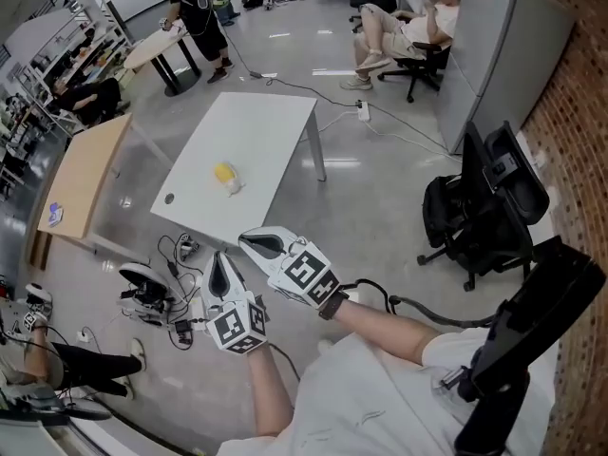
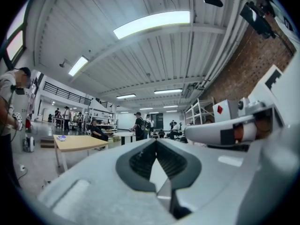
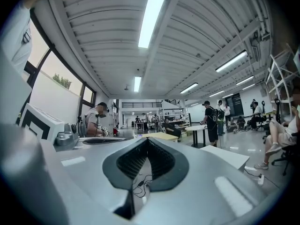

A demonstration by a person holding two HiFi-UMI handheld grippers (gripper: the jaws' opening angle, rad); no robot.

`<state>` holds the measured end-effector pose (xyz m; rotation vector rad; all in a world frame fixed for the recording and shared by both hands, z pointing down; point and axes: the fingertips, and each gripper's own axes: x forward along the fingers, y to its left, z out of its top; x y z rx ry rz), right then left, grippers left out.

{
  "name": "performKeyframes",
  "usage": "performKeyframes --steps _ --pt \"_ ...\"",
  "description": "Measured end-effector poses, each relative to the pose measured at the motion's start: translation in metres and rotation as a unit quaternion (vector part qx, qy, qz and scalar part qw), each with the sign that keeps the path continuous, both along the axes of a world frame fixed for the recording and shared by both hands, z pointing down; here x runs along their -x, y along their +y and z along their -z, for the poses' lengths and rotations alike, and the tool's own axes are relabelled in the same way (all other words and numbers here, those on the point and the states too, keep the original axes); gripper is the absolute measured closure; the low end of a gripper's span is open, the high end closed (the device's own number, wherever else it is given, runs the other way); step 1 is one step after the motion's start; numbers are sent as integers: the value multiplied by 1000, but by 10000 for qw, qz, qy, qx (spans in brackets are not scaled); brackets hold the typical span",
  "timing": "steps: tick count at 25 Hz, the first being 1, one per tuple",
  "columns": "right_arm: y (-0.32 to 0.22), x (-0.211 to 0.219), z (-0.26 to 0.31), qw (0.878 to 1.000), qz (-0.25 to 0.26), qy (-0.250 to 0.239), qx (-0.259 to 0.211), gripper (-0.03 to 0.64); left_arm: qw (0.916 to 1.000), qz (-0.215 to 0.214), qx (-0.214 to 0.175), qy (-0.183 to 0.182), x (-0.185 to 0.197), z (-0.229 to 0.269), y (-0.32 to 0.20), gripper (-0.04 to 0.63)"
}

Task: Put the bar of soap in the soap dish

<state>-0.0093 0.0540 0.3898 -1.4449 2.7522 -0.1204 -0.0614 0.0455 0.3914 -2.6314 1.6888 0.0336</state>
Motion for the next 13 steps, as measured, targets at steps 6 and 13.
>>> performKeyframes --steps 6,13 --pt "1 0 5 9999 -166 11 -44 607 9998 -205 -39 -9 -3 3 2 595" --pt "3 0 8 9996 -281 49 -61 607 9996 -276 -57 3 -2 6 2 595"
